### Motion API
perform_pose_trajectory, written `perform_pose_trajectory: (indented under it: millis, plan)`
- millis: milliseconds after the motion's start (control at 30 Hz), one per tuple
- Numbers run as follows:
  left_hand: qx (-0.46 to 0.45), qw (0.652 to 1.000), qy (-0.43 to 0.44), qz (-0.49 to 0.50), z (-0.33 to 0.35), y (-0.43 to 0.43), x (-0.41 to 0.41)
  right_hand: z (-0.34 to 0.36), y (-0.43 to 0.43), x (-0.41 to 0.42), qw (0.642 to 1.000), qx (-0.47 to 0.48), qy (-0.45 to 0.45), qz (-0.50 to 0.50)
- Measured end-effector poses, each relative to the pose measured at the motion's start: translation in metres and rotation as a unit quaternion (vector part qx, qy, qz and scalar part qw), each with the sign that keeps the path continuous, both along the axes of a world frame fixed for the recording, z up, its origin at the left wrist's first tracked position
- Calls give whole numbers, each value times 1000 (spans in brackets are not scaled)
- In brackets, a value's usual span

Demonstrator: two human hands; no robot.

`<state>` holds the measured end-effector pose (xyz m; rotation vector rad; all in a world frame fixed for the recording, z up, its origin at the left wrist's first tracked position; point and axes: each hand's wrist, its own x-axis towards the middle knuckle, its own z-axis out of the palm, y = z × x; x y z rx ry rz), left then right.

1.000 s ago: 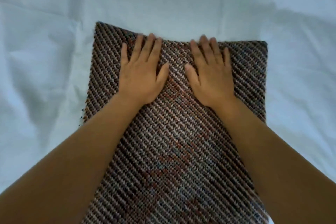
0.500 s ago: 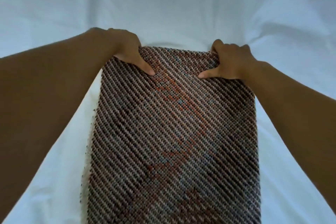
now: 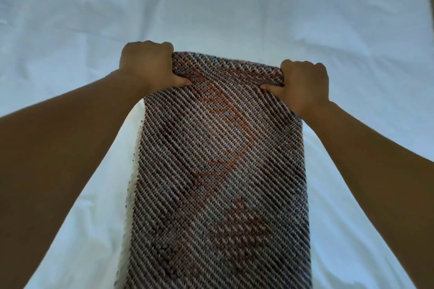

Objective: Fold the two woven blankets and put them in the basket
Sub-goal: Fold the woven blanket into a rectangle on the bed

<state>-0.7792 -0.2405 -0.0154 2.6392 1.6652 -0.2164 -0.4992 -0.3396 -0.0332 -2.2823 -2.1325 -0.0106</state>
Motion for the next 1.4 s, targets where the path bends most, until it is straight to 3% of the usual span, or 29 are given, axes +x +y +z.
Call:
perform_pose_trajectory:
  millis: [133, 300, 567, 867, 967, 1067, 1167, 1300, 1400]
  plan:
    - [59, 995, -83, -20, 32, -47, -16, 33, -46, -9, 997, 79, 11, 15]
    - [82, 981, -173, -41, 55, -134, -37, 57, -125, -22, 995, 96, -4, 24]
    - [96, 975, -183, -78, 51, -274, -85, 69, -258, -58, 995, 86, 56, 18]
    - [25, 987, -140, -74, 5, -383, -130, 28, -363, -106, 997, 12, 76, -7]
    - [-35, 996, -65, -49, -27, -413, -132, 0, -388, -120, 1000, -15, 19, 11]
    - [-118, 993, -16, 0, -50, -435, -132, -21, -400, -132, 993, -108, -39, -23]
    - [-105, 994, -12, 29, -41, -435, -122, -18, -394, -145, 992, -111, 23, -51]
    - [-67, 985, -149, 50, -19, -411, -88, 2, -364, -167, 991, 15, 131, -18]
    - [-66, 982, -169, 50, -23, -391, -51, 0, -328, -190, 983, 6, 184, -4]
